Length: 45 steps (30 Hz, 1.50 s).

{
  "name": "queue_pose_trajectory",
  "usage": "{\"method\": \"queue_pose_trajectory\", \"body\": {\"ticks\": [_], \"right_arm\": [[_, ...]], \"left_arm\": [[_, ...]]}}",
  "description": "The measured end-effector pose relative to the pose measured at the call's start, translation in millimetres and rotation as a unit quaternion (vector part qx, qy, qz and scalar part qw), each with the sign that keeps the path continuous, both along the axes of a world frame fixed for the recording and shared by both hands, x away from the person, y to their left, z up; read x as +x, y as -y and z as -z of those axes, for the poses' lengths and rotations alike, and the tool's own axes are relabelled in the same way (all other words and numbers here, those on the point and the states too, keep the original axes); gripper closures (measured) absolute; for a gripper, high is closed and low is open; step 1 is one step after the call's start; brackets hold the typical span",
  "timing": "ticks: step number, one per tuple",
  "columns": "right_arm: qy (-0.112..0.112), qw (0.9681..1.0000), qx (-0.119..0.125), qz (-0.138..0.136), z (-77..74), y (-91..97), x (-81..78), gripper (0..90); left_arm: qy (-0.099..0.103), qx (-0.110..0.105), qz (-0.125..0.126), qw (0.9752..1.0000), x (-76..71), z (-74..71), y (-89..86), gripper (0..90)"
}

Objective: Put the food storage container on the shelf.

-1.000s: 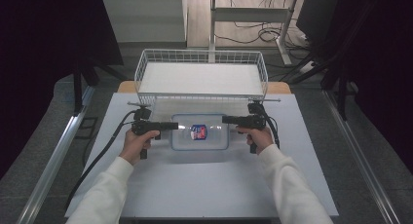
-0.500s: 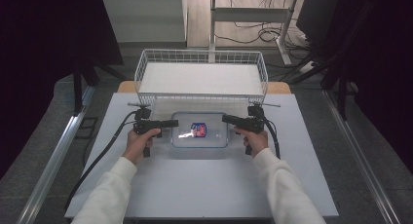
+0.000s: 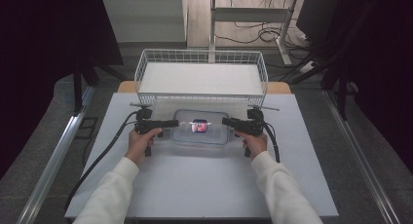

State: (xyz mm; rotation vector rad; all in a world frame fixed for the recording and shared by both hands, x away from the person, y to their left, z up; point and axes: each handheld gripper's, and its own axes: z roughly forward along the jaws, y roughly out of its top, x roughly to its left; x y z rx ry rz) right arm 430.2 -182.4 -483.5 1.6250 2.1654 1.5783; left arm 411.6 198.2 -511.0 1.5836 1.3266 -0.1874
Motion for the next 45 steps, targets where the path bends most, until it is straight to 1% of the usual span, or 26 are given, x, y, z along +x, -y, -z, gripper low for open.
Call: {"method": "queue_pose_trajectory", "body": {"ticks": [2, 7, 12, 13, 14, 15, 17, 20, 22, 23, 24, 25, 26, 27, 28, 30, 31, 32, 33, 36, 37, 39, 41, 43, 44, 45], "right_arm": [[0.002, 1.0000, 0.000, 0.000, -1.5, 1.4, -2.1, 44.7], [0.024, 0.9992, -0.029, -0.012, -11.5, 10.5, -18.5, 36.7], [0.071, 0.9930, -0.085, -0.041, -22.5, 15.2, -47.9, 39.7], [0.087, 0.9898, -0.101, -0.050, -24.6, 15.0, -56.1, 41.3], [0.111, 0.9828, -0.130, -0.070, -28.0, 13.7, -73.1, 45.4], [0.111, 0.9828, -0.130, -0.070, -28.0, 13.7, -73.1, 45.4], [0.127, 0.9754, -0.155, -0.091, -28.5, 11.8, -91.1, 50.7], [0.125, 0.9693, -0.175, -0.120, -23.2, 9.8, -113.3, 61.9], [0.124, 0.9676, -0.181, -0.124, -21.1, 8.7, -117.9, 65.2], [0.123, 0.9646, -0.193, -0.131, -18.2, 6.4, -122.5, 71.4], [0.125, 0.9616, -0.203, -0.136, -16.2, 4.7, -124.5, 76.3], [0.125, 0.9581, -0.216, -0.141, -13.5, 1.3, -126.9, 81.3], [0.124, 0.9507, -0.237, -0.157, -7.5, -8.4, -129.1, 87.3], [0.124, 0.9507, -0.237, -0.157, -7.5, -8.4, -129.1, 87.3], [0.124, 0.9447, -0.249, -0.173, -1.2, -21.5, -128.6, 88.2], [0.130, 0.9367, -0.268, -0.185, 4.5, -37.7, -126.9, 88.3], [0.130, 0.9367, -0.268, -0.185, 4.5, -37.7, -126.9, 88.3], [0.132, 0.9316, -0.276, -0.196, 9.2, -53.3, -123.6, 88.3], [0.132, 0.9316, -0.276, -0.196, 9.2, -53.3, -123.6, 88.3], [0.134, 0.9276, -0.284, -0.202, 14.9, -73.0, -116.1, 88.3], [0.137, 0.9255, -0.290, -0.202, 17.3, -79.3, -112.2, 88.3], [0.136, 0.9253, -0.294, -0.197, 20.2, -86.4, -106.4, 88.3], [0.132, 0.9272, -0.293, -0.192, 23.3, -92.4, -99.6, 88.4], [0.130, 0.9277, -0.296, -0.187, 26.2, -97.4, -94.0, 88.4], [0.130, 0.9276, -0.299, -0.182, 28.7, -100.9, -89.3, 88.4], [0.130, 0.9276, -0.299, -0.182, 28.7, -100.9, -89.3, 88.4]], "left_arm": [[0.006, 0.007, 0.001, 1.0000, -2.8, -2.2, -0.7, 38.5], [0.036, 0.032, 0.000, 0.9988, -20.5, -16.4, -11.7, 32.5], [0.072, 0.058, 0.006, 0.9957, -53.6, -29.7, -23.3, 30.9], [0.076, 0.065, 0.009, 0.9950, -60.8, -31.4, -24.0, 30.5], [0.087, 0.082, 0.020, 0.9927, -74.8, -32.7, -25.8, 30.1], [0.087, 0.082, 0.020, 0.9927, -74.8, -32.7, -25.8, 29.9], [0.092, 0.096, 0.032, 0.9906, -88.7, -32.5, -25.6, 29.7], [0.101, 0.125, 0.049, 0.9857, -114.5, -29.8, -22.3, 29.2], [0.101, 0.128, 0.052, 0.9853, -121.7, -29.1, -21.5, 29.2], [0.102, 0.133, 0.053, 0.9845, -126.0, -28.8, -20.4, 29.1], [0.105, 0.145, 0.058, 0.9821, -132.1, -28.7, -18.4, 29.0], [0.109, 0.153, 0.062, 0.9802, -138.2, -28.3, -15.8, 28.9], [0.111, 0.159, 0.068, 0.9786, -143.9, -27.8, -13.4, 28.7], [0.113, 0.165, 0.072, 0.9772, -149.3, -27.1, -10.5, 28.7], [0.115, 0.174, 0.082, 0.9746, -158.5, -25.9, -4.9, 28.5], [0.114, 0.174, 0.088, 0.9741, -161.8, -25.4, -3.1, 28.1], [0.114, 0.175, 0.090, 0.9739, -164.7, -25.0, -1.7, 28.1], [0.113, 0.178, 0.090, 0.9734, -167.2, -24.5, -0.7, 28.1], [0.114, 0.181, 0.090, 0.9726, -169.5, -23.9, 0.4, 28.1], [0.116, 0.199, 0.095, 0.9685, -174.2, -21.0, 3.4, 28.1], [0.115, 0.200, 0.096, 0.9682, -174.6, -20.4, 3.8, 28.1], [0.115, 0.203, 0.096, 0.9676, -175.5, -19.4, 5.1, 28.1], [0.115, 0.205, 0.097, 0.9672, -175.6, -18.1, 6.3, 28.1], [0.113, 0.212, 0.101, 0.9654, -175.2, -16.1, 7.6, 28.1], [0.111, 0.221, 0.105, 0.9633, -175.1, -14.7, 8.5, 27.8], [0.111, 0.221, 0.105, 0.9633, -175.1, -14.7, 8.5, 27.9]]}}
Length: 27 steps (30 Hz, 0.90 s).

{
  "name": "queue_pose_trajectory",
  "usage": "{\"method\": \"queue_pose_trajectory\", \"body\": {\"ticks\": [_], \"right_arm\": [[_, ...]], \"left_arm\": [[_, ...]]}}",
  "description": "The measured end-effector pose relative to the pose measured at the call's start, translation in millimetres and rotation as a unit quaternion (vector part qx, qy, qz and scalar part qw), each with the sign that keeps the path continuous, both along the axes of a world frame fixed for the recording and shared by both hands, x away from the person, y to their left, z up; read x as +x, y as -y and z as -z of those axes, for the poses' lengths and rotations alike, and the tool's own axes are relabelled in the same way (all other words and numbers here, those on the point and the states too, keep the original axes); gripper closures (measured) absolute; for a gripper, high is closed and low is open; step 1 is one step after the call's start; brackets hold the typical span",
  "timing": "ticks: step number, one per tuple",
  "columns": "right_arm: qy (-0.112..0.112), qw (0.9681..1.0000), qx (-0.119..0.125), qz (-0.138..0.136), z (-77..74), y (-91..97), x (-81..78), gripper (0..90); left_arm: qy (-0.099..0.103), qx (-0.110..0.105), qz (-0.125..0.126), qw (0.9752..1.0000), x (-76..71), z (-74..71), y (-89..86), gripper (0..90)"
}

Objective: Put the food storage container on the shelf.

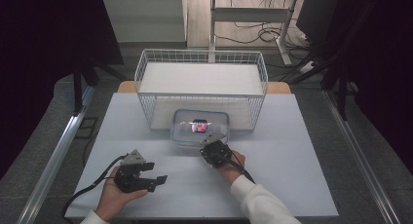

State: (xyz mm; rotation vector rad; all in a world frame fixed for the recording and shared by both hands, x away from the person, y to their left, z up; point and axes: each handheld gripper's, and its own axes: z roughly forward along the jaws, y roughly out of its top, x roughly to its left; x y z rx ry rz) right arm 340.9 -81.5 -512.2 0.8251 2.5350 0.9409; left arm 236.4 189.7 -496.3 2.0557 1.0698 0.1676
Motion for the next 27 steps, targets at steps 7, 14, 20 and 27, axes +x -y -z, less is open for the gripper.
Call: {"method": "queue_pose_trajectory", "body": {"ticks": [7, 14, 20, 27], "right_arm": [[-0.006, 0.9999, -0.002, 0.013, 7.5, -4.6, 9.8, 88.5], [0.007, 0.9995, 0.011, 0.027, -3.3, -5.5, 15.1, 88.5], [0.001, 0.9986, 0.026, 0.047, -8.5, -5.2, 29.1, 88.5], [-0.001, 0.9977, 0.026, 0.063, -8.3, -14.4, 51.1, 88.5]], "left_arm": [[0.001, -0.009, 0.001, 1.0000, -0.6, -0.9, -0.3, 27.9], [-0.002, -0.011, 0.001, 0.9999, -0.5, -0.8, -0.1, 27.9], [-0.001, -0.010, 0.001, 0.9999, 0.3, -1.0, -0.7, 27.9], [-0.002, -0.005, 0.004, 1.0000, 2.2, 0.0, -1.0, 27.8]]}}
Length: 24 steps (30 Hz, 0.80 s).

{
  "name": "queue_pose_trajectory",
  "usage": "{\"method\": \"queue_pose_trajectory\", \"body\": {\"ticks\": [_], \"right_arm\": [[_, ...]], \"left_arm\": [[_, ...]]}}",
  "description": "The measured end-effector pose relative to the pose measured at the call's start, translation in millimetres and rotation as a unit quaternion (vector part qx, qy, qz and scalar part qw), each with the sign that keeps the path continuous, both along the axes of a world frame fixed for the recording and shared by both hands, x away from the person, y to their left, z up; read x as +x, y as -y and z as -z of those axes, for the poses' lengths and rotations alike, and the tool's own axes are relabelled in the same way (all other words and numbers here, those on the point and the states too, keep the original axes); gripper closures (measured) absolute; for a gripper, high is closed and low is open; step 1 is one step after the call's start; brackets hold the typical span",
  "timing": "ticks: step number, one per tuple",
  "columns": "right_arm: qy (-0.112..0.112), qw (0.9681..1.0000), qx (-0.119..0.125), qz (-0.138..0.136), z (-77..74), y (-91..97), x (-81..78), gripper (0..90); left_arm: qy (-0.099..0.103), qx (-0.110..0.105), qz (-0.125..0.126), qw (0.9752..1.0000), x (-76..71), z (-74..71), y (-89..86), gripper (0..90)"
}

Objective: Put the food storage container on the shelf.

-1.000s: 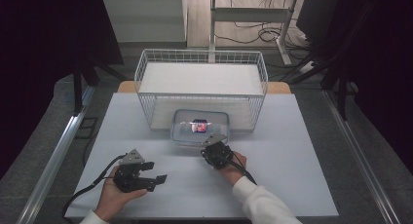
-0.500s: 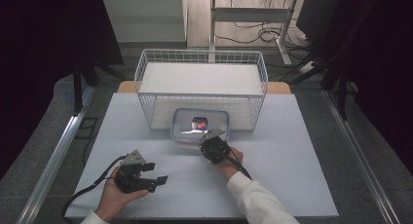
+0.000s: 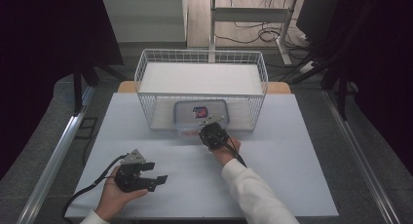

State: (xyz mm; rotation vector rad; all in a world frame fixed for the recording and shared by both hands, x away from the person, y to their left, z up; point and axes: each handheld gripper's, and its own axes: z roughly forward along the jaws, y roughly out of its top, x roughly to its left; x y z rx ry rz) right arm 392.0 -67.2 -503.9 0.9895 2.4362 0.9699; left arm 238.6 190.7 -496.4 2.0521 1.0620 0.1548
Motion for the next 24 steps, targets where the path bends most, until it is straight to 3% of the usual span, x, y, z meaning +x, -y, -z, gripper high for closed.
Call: {"method": "queue_pose_trajectory", "body": {"ticks": [18, 22, 24], "right_arm": [[-0.007, 0.9988, 0.026, 0.040, 1.7, -11.9, 40.7, 88.5], [-0.012, 0.9984, 0.035, 0.042, 1.4, -10.8, 41.0, 88.5], [-0.005, 0.9992, 0.030, 0.025, -3.2, -8.5, 32.7, 88.4]], "left_arm": [[-0.002, 0.006, 0.001, 1.0000, 1.2, 2.4, 1.2, 27.8], [-0.001, 0.009, 0.003, 0.9999, 0.5, 2.8, 1.5, 27.7], [0.001, 0.010, 0.003, 0.9999, -0.3, 2.2, 1.0, 27.7]]}}
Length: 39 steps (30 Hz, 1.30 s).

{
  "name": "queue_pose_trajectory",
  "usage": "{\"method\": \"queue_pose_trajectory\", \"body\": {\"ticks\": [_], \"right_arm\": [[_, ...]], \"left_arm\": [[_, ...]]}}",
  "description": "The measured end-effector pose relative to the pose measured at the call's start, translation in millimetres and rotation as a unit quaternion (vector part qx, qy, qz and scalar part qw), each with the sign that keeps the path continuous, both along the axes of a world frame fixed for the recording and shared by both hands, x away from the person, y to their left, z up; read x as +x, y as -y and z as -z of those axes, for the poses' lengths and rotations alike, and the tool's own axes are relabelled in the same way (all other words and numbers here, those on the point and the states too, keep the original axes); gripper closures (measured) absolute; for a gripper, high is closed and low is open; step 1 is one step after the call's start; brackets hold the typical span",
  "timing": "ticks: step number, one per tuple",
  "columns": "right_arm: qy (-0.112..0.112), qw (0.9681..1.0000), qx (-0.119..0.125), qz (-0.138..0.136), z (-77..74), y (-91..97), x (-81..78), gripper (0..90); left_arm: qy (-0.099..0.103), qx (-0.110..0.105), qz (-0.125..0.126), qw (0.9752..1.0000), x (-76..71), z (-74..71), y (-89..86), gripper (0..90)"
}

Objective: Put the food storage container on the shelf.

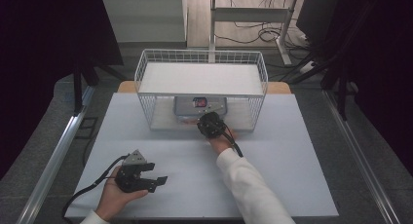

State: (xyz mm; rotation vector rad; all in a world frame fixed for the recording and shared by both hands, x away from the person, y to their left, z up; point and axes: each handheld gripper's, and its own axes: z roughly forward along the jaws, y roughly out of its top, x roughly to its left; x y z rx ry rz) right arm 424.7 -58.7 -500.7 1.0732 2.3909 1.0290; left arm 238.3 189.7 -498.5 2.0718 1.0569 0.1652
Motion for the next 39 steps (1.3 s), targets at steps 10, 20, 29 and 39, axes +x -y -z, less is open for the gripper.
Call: {"method": "queue_pose_trajectory", "body": {"ticks": [10, 20, 29, 39], "right_arm": [[0.014, 0.9982, -0.010, -0.057, -26.3, 48.7, -57.6, 88.3], [-0.012, 0.9990, 0.019, -0.040, -25.4, 166.8, -139.3, 88.2], [-0.027, 0.9982, 0.051, -0.017, -27.5, 197.1, -150.9, 85.9], [-0.018, 0.9987, 0.047, -0.002, -25.7, 189.1, -151.2, 26.5]], "left_arm": [[0.003, 0.004, -0.002, 1.0000, -0.9, -0.2, -0.6, 27.6], [0.012, 0.022, -0.017, 0.9995, 0.6, 0.8, -1.4, 26.8], [0.021, 0.031, -0.021, 0.9991, 0.2, 0.3, -3.0, 26.4], [0.024, 0.033, -0.018, 0.9990, 0.0, 0.1, -3.6, 25.7]]}}
